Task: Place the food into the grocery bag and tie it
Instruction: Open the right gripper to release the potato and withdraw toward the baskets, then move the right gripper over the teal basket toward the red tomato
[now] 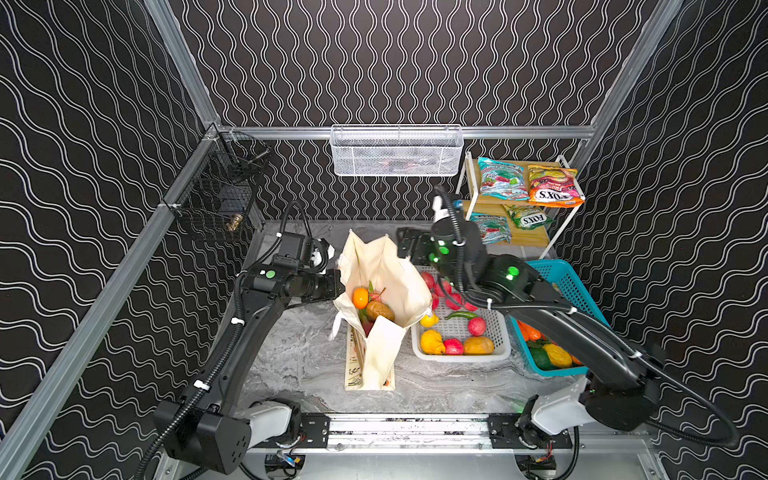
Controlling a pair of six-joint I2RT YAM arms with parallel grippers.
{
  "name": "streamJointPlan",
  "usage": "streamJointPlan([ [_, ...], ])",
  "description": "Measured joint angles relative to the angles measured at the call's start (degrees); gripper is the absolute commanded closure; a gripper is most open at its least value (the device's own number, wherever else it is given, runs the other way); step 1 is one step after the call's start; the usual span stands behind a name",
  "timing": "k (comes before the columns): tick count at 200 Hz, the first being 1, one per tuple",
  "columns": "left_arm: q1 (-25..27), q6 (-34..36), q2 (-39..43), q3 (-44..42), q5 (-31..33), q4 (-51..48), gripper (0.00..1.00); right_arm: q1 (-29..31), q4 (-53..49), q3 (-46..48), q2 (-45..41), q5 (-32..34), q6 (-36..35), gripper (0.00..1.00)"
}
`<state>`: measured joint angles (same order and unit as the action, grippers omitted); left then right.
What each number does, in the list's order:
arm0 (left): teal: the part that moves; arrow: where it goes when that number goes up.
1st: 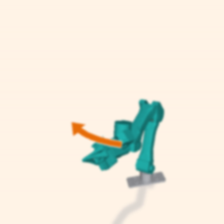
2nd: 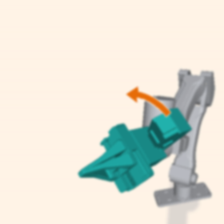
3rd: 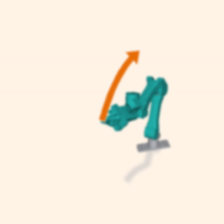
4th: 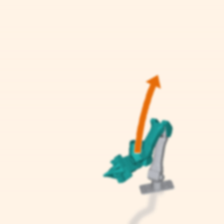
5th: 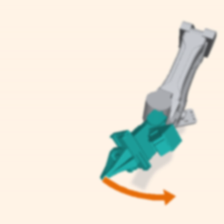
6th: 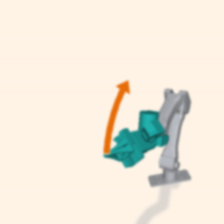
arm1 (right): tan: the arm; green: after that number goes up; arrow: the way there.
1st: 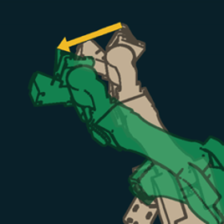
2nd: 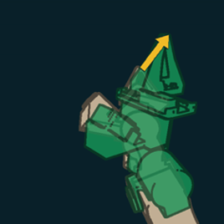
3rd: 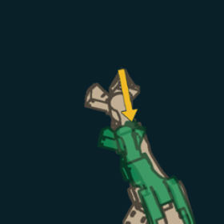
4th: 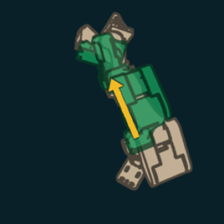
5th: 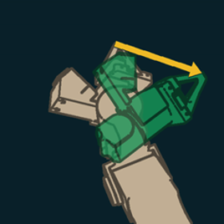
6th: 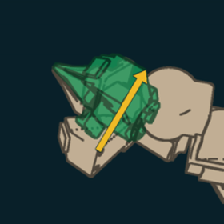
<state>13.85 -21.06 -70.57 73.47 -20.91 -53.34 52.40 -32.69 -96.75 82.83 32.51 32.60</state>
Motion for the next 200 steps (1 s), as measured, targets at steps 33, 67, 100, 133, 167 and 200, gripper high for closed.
streamJointPlan([
  [33,0.00,-0.02,0.39,-0.52,-0.02,0.35,1.00,-9.53,-0.87,8.87,-8.87,1.01,5.05,0.01],
  [67,0.00,-0.02,0.72,-0.63,-0.02,0.48,1.00,-19.71,-3.13,15.91,-16.17,1.25,8.94,0.01],
  [100,0.00,-0.02,1.03,-0.68,-0.07,0.50,1.00,-31.08,-5.68,22.14,-20.15,1.05,9.97,0.01],
  [133,0.00,-0.02,0.92,-0.87,-0.33,0.87,1.00,-39.91,-6.60,29.27,-22.29,0.24,10.36,0.01],
  [167,-0.02,-0.02,0.76,-1.18,-0.55,1.14,1.00,-46.14,-6.32,35.56,-22.43,-1.92,13.73,0.01],
  [200,0.00,0.00,0.83,-1.38,-0.70,1.25,1.00,-51.23,-5.75,38.93,-20.72,-5.95,19.23,0.01],
])
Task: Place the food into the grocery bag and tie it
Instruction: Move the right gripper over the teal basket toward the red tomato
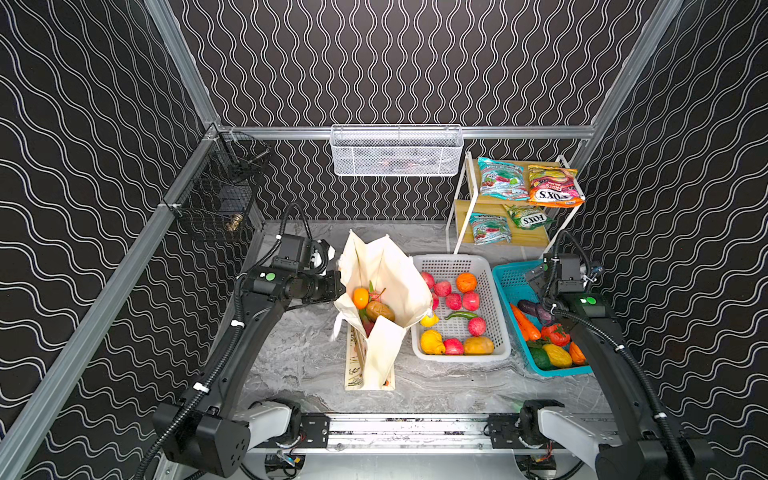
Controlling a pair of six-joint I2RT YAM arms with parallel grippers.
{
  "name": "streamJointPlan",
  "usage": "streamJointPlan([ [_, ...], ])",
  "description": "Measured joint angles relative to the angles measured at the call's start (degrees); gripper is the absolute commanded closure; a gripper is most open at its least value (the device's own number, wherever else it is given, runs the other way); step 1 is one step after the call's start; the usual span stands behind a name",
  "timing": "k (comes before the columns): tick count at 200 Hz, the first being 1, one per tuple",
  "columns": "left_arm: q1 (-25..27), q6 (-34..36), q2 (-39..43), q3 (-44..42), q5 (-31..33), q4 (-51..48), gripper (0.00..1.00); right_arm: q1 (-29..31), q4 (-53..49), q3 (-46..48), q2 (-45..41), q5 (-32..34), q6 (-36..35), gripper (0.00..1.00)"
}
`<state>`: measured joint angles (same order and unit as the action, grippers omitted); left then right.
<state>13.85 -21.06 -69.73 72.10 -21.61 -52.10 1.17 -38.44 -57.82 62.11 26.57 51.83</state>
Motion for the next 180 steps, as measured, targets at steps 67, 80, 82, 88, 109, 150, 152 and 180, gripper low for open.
streamJointPlan([
  [67,0.00,0.00,0.20,1.03,0.11,-1.09,1.00,-1.27,-5.42,-3.54,7.89,-0.87,17.66,0.01],
  [80,0.00,0.02,0.07,1.51,0.31,-1.68,1.00,-1.29,-7.34,-4.94,9.86,-0.46,21.24,0.01],
  [82,0.00,0.02,0.02,1.57,0.35,-1.75,1.00,-1.29,-7.67,-5.11,10.10,-0.44,21.86,0.01],
  [88,0.00,0.04,-0.13,1.84,0.50,-2.08,1.00,-1.29,-8.57,-5.57,10.84,-0.15,23.50,0.01],
  [109,0.00,0.09,-0.70,2.69,0.96,-2.97,1.00,-1.29,-11.32,-6.58,13.09,0.90,29.20,0.01],
  [150,0.00,0.24,-2.49,5.44,1.84,-5.57,1.00,-1.31,-16.94,-9.09,18.32,5.25,40.04,0.01],
  [152,0.00,0.24,-2.62,5.62,1.90,-5.75,1.00,-1.33,-17.22,-9.29,18.62,5.49,40.52,0.01],
  [180,0.00,0.44,-3.87,7.76,2.40,-7.87,1.00,-1.38,-23.15,-13.62,23.69,9.62,46.01,0.01],
])
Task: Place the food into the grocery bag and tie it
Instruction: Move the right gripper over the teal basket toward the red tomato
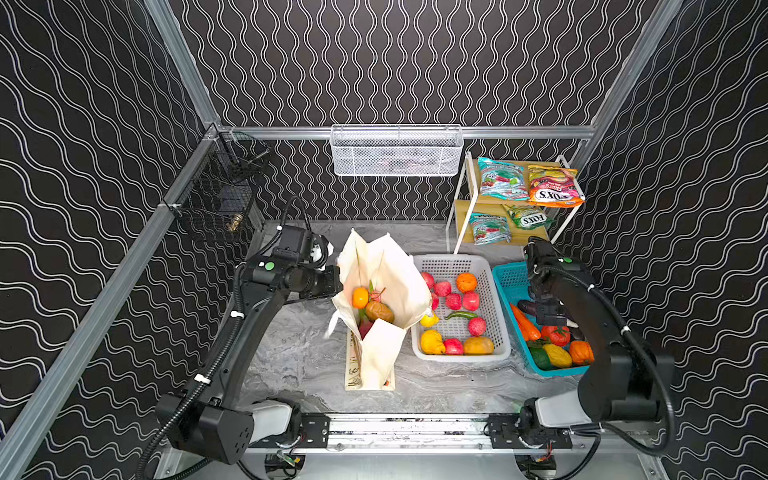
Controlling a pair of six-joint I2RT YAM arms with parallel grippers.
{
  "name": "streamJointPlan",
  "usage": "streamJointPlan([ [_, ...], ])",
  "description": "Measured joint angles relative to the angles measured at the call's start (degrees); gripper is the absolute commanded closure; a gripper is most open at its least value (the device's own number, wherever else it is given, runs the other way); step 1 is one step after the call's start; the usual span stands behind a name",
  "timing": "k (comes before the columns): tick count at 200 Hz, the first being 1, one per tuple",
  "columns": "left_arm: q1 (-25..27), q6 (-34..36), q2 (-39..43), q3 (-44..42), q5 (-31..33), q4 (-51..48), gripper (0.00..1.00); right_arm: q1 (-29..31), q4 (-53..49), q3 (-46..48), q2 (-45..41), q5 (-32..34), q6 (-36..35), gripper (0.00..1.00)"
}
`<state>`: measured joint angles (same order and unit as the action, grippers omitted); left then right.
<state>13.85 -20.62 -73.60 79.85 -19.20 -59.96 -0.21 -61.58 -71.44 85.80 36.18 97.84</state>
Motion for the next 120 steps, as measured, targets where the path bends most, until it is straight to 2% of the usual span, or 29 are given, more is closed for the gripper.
streamJointPlan([
  [31,0.00,0.28,-0.63,1.27,1.11,-1.75,1.00,-0.55,-7.39,-4.31,5.90,6.40,3.10,0.01],
  [58,0.00,1.09,-1.16,1.57,1.73,-2.40,1.00,-2.36,-11.82,-4.94,10.03,8.81,2.80,0.01],
  [88,0.00,1.25,-1.31,1.66,2.14,-2.71,1.00,-5.75,-10.69,-2.03,10.93,8.33,-3.17,0.01],
  [120,0.00,1.27,-1.38,1.66,2.38,-2.78,1.00,-8.24,-4.22,2.71,8.46,5.62,-12.46,0.02],
])
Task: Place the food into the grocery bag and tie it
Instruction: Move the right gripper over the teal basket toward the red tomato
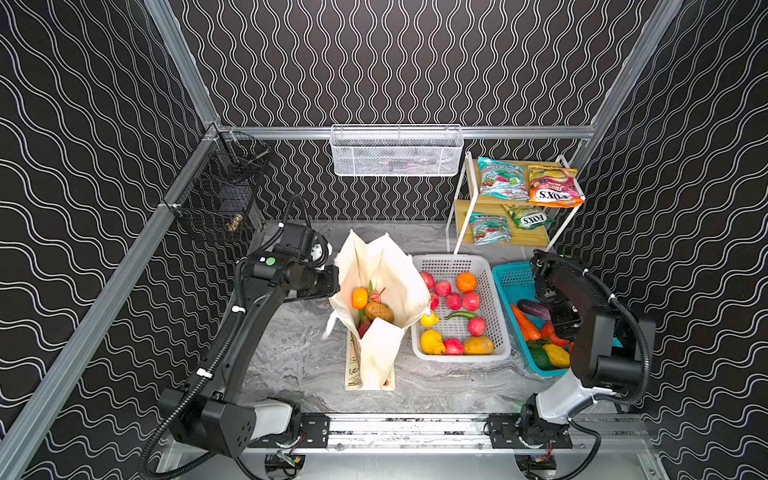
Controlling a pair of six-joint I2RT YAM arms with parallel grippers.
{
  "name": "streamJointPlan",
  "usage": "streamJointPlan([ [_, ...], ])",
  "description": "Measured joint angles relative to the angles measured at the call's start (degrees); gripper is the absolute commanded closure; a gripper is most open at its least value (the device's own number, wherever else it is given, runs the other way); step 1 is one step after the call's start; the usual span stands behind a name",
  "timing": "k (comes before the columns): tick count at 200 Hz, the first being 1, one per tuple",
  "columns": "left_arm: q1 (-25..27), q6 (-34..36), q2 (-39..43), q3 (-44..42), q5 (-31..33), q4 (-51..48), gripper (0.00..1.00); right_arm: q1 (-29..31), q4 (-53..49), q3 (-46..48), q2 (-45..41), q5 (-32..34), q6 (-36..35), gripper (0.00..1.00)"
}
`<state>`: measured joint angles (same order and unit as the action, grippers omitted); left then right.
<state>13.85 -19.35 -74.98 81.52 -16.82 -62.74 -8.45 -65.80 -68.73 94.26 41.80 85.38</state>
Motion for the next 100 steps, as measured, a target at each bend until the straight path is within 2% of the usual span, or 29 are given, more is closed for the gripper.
streamJointPlan([
  [27,0.00,0.00,-0.09,0.00,0.13,0.00,1.00,-0.79,6.10,2.38,-0.96,-3.10,-7.32,0.02],
  [69,0.00,-0.02,-0.02,-0.22,0.11,0.07,1.00,-3.15,14.53,7.17,-3.28,-7.93,-17.25,0.09],
  [100,0.00,-0.02,0.00,-0.22,0.11,0.09,1.00,-4.39,19.08,9.44,-5.29,-11.93,-24.11,0.09],
])
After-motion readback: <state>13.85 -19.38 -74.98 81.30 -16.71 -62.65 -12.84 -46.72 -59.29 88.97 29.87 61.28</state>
